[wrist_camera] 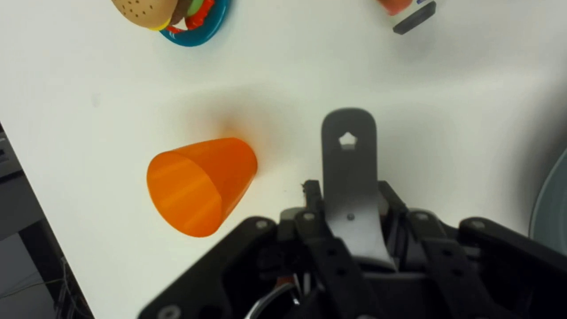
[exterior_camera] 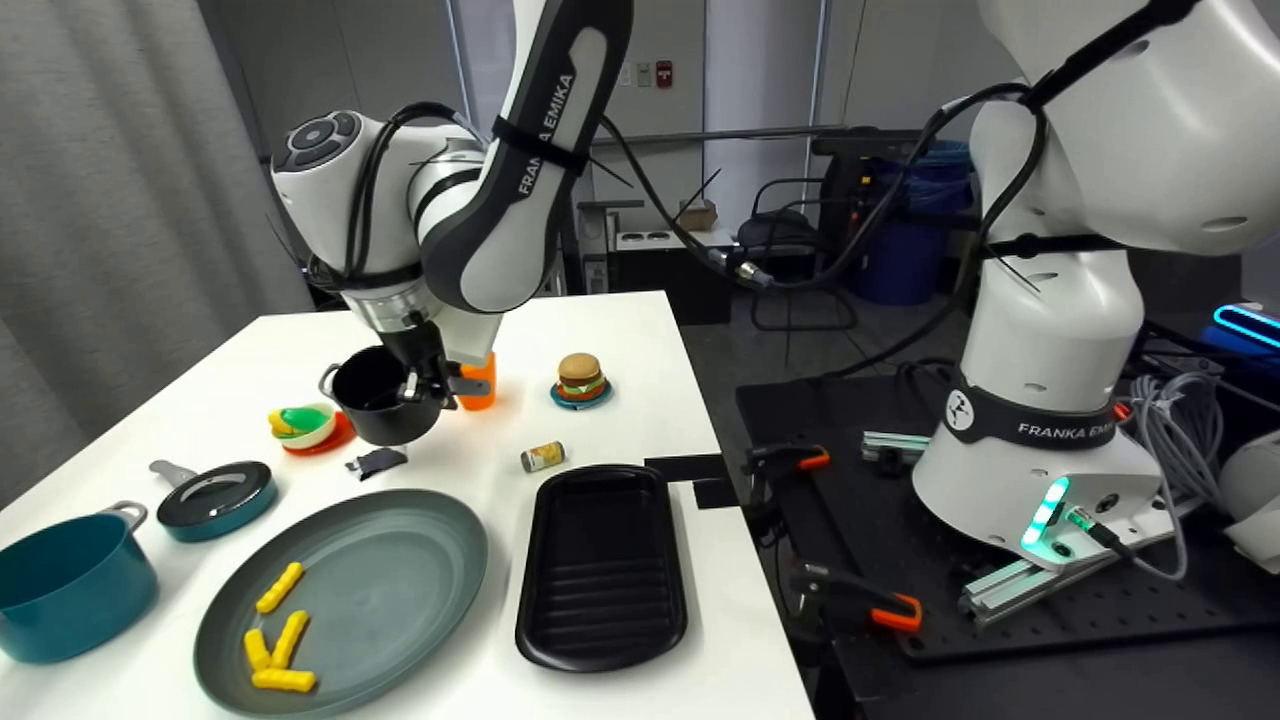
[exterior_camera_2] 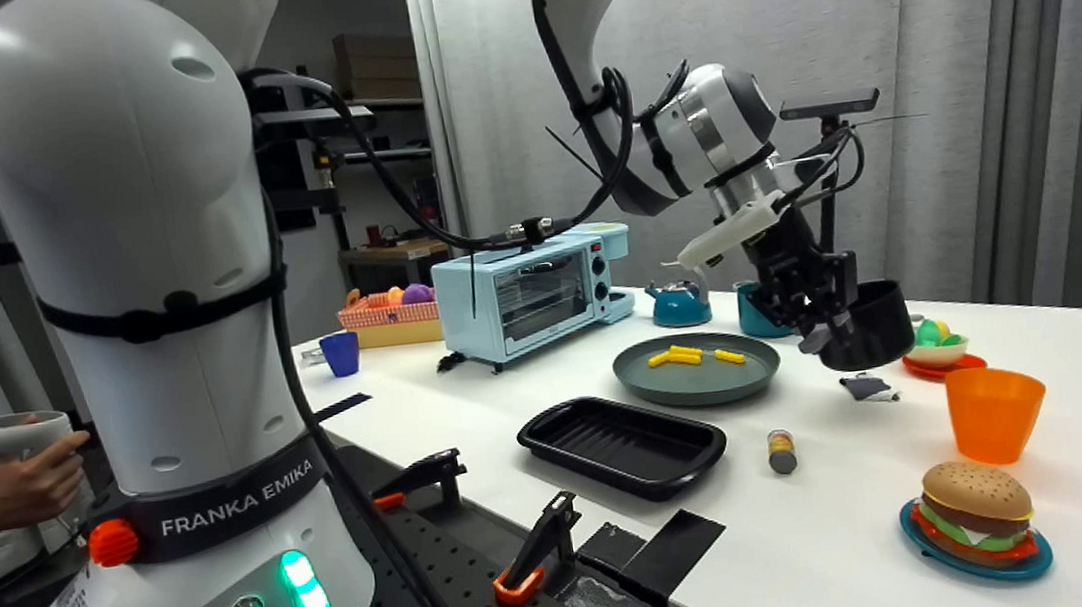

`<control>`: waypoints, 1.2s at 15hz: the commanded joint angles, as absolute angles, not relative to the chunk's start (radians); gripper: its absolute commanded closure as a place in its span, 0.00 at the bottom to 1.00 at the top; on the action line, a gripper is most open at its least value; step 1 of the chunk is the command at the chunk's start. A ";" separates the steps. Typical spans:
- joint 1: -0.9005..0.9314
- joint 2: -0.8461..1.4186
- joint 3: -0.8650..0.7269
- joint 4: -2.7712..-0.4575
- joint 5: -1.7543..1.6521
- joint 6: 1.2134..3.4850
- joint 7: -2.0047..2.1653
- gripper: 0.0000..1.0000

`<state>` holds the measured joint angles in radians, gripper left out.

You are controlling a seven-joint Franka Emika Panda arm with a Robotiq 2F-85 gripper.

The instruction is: Pour out the potato chips from the black measuring cup and put them on the grey plate

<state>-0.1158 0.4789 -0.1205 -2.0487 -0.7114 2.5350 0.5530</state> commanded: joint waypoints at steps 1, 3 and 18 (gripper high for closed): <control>-0.084 0.533 -0.158 -1.989 -0.649 2.567 0.468 0.92; -0.079 0.555 -0.166 -1.973 -0.636 2.571 0.442 0.92; -0.019 0.707 -0.215 -1.846 -0.580 2.611 0.379 0.92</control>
<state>-0.0523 0.6686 -0.1801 -1.8934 -0.6290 2.5988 0.4135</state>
